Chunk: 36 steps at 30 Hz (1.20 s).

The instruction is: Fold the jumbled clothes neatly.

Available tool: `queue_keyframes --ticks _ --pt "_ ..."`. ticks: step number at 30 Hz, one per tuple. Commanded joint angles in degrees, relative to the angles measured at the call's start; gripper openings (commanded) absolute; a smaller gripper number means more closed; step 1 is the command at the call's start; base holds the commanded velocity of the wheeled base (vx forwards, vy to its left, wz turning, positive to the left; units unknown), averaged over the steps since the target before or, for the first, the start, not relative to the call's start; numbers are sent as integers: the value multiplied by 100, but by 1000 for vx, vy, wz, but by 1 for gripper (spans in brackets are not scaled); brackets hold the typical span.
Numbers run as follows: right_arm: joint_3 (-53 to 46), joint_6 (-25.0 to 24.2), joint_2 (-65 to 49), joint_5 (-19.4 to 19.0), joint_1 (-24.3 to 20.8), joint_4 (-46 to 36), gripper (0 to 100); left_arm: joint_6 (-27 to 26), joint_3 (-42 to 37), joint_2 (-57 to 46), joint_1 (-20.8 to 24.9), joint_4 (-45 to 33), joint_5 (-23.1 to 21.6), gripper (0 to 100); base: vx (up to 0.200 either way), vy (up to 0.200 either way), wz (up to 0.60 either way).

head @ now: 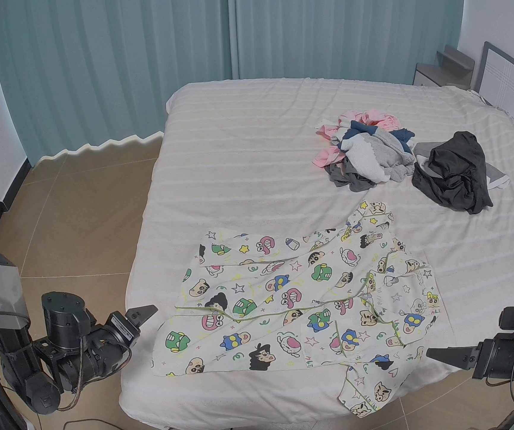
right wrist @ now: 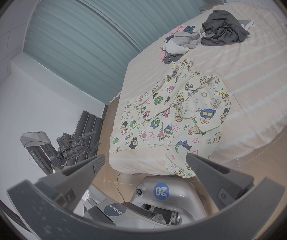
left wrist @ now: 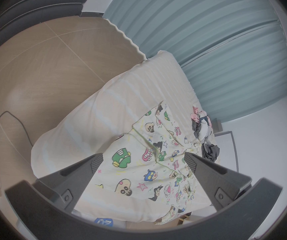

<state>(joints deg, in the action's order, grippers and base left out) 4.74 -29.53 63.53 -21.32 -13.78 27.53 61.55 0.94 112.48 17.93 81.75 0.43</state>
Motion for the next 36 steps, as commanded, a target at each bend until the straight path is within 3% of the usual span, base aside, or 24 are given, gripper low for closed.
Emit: queue_keyframes --ticks 1,24,36 --pt "0 -1 2 -4 -11 -2 100 15 -85 -183 0 8 1 100 0 -200 0" --pt "0 -1 2 -4 -11 -2 100 -117 -59 -121 44 52 54 100 0 -200 0" --pt "0 -1 11 -4 -11 -2 100 -222 -85 -130 17 69 45 100 0 0 0"
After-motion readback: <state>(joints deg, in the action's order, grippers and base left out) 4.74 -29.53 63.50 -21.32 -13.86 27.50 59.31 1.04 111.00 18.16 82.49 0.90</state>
